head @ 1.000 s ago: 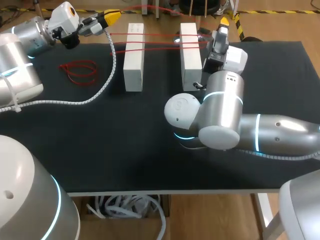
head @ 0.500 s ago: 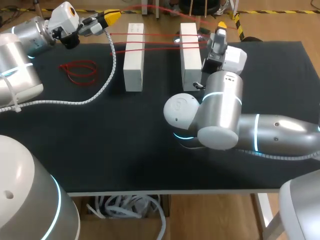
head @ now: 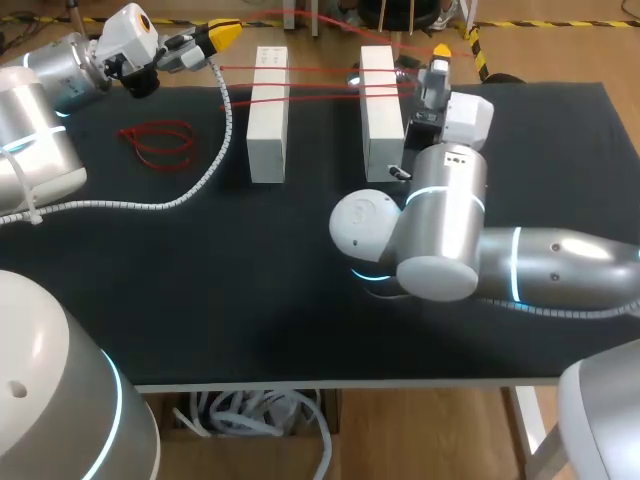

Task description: Grab the tape and strap the tape.

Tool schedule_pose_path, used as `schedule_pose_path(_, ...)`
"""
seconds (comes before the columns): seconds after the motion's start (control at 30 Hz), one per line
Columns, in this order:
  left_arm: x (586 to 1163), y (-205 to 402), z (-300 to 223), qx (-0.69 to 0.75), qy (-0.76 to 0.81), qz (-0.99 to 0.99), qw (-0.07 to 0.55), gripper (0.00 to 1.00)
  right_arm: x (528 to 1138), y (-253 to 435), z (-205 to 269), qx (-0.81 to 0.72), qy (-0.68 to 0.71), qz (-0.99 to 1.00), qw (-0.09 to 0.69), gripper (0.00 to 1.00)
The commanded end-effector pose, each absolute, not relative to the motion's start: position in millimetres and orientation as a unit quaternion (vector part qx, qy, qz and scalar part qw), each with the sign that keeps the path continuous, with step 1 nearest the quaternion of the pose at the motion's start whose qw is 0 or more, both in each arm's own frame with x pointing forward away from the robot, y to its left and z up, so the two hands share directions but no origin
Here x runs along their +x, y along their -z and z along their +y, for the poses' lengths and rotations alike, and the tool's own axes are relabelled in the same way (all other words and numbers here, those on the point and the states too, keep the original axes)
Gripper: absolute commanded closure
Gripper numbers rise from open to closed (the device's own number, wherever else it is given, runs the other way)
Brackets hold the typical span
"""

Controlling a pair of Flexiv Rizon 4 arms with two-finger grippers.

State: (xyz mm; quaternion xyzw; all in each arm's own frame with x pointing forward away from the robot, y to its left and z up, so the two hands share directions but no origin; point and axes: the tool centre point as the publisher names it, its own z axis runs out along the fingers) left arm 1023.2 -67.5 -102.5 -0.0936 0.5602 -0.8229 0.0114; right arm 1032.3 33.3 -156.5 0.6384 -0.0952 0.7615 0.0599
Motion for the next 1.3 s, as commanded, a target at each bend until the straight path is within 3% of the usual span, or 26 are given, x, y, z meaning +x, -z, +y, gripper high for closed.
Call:
schedule_pose_path(0.03,1023,103,-68,-0.094,0.823,0.560,0.012,1.00,1032,154,31,0.642,-0.759,-0.094,0.060,1.00)
schedule_pose_path(0.43,1023,103,-68,-0.094,0.823,0.560,0.012,1.00,1029,155,33,0.642,-0.759,-0.095,0.057,1.00)
schedule_pose_path(0.57,1021,99,-66,-0.087,0.792,0.603,0.040,1.00,1028,155,33,0.642,-0.759,-0.094,0.057,1.00)
schedule_pose_path(0.9,1016,88,-62,-0.008,0.668,0.734,0.124,1.00,1027,156,32,0.644,-0.757,-0.090,0.060,1.00)
schedule_pose_path(1.3,1009,73,-69,0.111,0.457,0.871,0.144,1.00,1025,158,31,0.646,-0.756,-0.084,0.062,1.00)
